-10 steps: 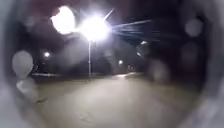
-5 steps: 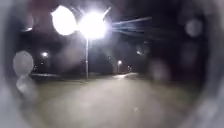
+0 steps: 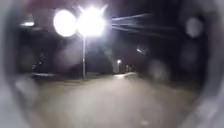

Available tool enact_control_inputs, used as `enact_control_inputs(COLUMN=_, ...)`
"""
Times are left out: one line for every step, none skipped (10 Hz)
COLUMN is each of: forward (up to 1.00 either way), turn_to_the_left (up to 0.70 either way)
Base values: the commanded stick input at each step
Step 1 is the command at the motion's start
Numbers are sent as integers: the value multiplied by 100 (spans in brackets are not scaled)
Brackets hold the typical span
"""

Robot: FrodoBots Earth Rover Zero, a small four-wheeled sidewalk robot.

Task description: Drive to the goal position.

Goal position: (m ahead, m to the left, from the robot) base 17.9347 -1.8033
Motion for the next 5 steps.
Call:
enact_control_inputs(forward=100, turn_to_the_left=12)
enact_control_inputs(forward=100, turn_to_the_left=10)
enact_control_inputs(forward=100, turn_to_the_left=4)
enact_control_inputs(forward=100, turn_to_the_left=3)
enact_control_inputs(forward=100, turn_to_the_left=3)
